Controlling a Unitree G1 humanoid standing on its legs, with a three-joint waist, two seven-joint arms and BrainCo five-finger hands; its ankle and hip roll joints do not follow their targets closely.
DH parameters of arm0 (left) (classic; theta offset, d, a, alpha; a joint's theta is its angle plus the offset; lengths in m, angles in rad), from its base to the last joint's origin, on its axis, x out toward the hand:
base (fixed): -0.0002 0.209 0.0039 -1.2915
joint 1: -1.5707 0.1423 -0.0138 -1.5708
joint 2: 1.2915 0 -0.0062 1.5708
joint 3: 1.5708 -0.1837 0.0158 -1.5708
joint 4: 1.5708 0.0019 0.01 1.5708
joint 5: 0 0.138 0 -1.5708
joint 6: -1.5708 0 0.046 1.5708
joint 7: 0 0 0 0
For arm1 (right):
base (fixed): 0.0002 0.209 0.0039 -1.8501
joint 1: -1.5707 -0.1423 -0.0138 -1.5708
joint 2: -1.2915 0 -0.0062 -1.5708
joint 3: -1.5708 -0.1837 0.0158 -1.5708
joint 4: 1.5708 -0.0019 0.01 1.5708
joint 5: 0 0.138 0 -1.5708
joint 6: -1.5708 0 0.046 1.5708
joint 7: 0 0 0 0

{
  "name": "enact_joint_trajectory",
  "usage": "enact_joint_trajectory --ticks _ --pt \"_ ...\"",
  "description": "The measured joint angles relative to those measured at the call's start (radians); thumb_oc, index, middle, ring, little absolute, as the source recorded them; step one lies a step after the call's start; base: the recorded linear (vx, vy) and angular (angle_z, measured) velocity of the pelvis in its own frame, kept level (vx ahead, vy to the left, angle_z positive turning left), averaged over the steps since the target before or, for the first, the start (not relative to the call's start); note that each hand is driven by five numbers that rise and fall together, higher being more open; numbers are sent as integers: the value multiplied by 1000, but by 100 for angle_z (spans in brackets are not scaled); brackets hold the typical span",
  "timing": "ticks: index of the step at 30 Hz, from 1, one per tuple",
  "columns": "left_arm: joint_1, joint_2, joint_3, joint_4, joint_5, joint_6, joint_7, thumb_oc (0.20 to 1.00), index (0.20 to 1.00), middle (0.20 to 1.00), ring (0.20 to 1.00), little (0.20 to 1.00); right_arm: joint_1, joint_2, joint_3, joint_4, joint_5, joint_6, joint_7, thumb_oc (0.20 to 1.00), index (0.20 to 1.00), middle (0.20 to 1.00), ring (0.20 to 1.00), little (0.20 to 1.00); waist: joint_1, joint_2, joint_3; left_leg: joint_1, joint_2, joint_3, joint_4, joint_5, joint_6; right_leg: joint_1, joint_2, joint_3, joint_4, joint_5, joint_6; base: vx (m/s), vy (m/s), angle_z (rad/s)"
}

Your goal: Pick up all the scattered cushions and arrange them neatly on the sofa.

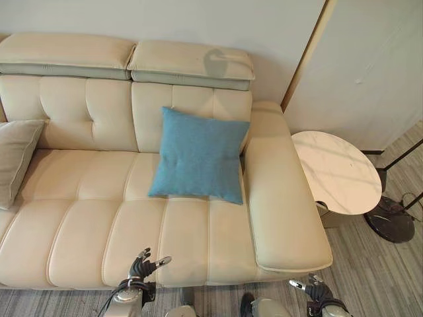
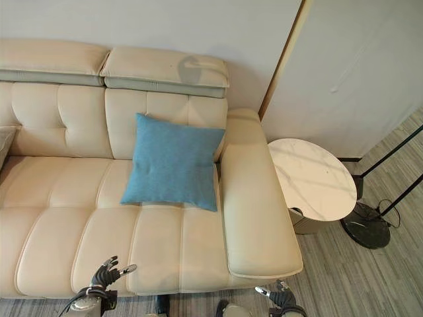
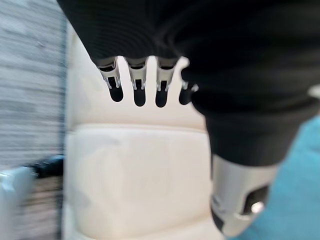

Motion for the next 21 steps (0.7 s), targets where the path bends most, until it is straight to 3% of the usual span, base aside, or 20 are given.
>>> enact_joint_trajectory --ticks 1,2,3,5,7,8,10,11,14,15,16,17,19,21 --pt "2 0 7 17 0 2 -1 1000 1000 1000 1000 1000 -10 0 0 0 0 0 4 1000 1000 1000 1000 1000 0 1 -1 0 -1 2 1 6 3 31 3 1 -15 -14 5 -290 -156 -26" --pt "6 2 6 32 0 4 1 1000 1000 1000 1000 1000 -11 -3 3 -1 -1 0 8 1000 1000 1000 1000 1000 7 -7 -9 -13 -7 23 14 33 -13 82 12 -4 -116 -40 -4 -439 -250 -31" --pt "-5 -19 12 55 0 10 3 1000 1000 1000 1000 1000 -26 -14 2 -2 -1 1 6 1000 1000 1000 1000 1000 17 16 -8 -17 6 18 8 49 -40 98 37 1 -188 3 -77 -321 -193 -42" --pt "2 -42 5 70 0 6 2 1000 1000 1000 1000 1000 -25 -34 4 -3 -1 1 7 1000 1000 1000 1000 1000 21 63 -13 -31 36 17 13 76 -61 105 81 6 -236 32 -96 -351 -250 -18" --pt "3 -58 5 94 0 5 9 1000 1000 1000 1000 1000 -8 -54 37 -6 -1 2 7 1000 1000 1000 1000 1000 21 85 -15 -53 70 -13 48 109 -90 109 121 3 -242 41 -119 -434 -264 10" --pt "0 -57 5 93 0 5 11 1000 1000 1000 1000 1000 -3 -54 43 -6 -1 1 7 1000 1000 1000 1000 1000 21 80 -11 -62 79 -32 57 134 -103 108 129 -4 -237 40 -128 -491 -233 14" --pt "-1 -56 5 88 -1 5 13 1000 1000 1000 1000 1000 4 -53 43 -6 -2 2 6 1000 1000 1000 1000 1000 34 77 0 -78 96 -52 63 193 -161 101 148 -7 -232 46 -165 -375 -139 9" --pt "-13 -57 7 89 -2 5 15 1000 1000 1000 1000 1000 1 -55 42 -11 -3 1 5 1000 1000 1000 1000 1000 26 56 20 -94 113 -70 61 249 -227 78 151 -14 -215 41 -186 -353 -103 -6" --pt "-16 -71 17 92 -10 6 17 1000 1000 1000 1000 1000 -6 -91 65 -9 -21 2 4 1000 1000 1000 1000 1000 37 50 37 -91 67 -183 71 250 -227 29 144 -13 -202 81 -240 -309 -97 -14" --pt "-17 -71 17 93 -11 6 20 1000 1000 1000 1000 1000 -8 -95 73 -7 -23 2 4 1000 1000 1000 1000 1000 36 38 43 -91 50 -193 95 215 -252 22 131 -9 -208 88 -256 -179 -50 -6" --pt "-17 -70 18 92 -21 6 20 1000 1000 1000 1000 1000 -8 -95 78 -8 -23 3 5 1000 1000 1000 1000 1000 34 26 45 -85 30 -183 123 142 -240 19 119 -3 -227 99 -268 -163 -35 -2" --pt "-21 -73 35 92 -46 5 20 1000 1000 1000 1000 1000 -9 -95 79 -6 -29 4 7 1000 1000 1000 1000 1000 29 10 48 -68 9 -135 188 18 -175 23 106 0 -266 132 -267 -107 -19 9" --pt "-36 -76 45 101 -52 6 20 1000 1000 1000 1000 1000 -9 -95 78 -5 -41 5 7 1000 1000 1000 1000 1000 19 16 49 -20 -5 -133 221 -44 -144 13 106 -1 -287 145 -258 -97 22 13" --pt "-67 -77 43 131 -52 6 18 1000 1000 1000 1000 1000 -22 -88 82 22 -45 8 9 1000 1000 1000 1000 1000 14 22 57 67 -12 -119 240 -140 -95 12 105 -1 -295 165 -254 -23 83 8"
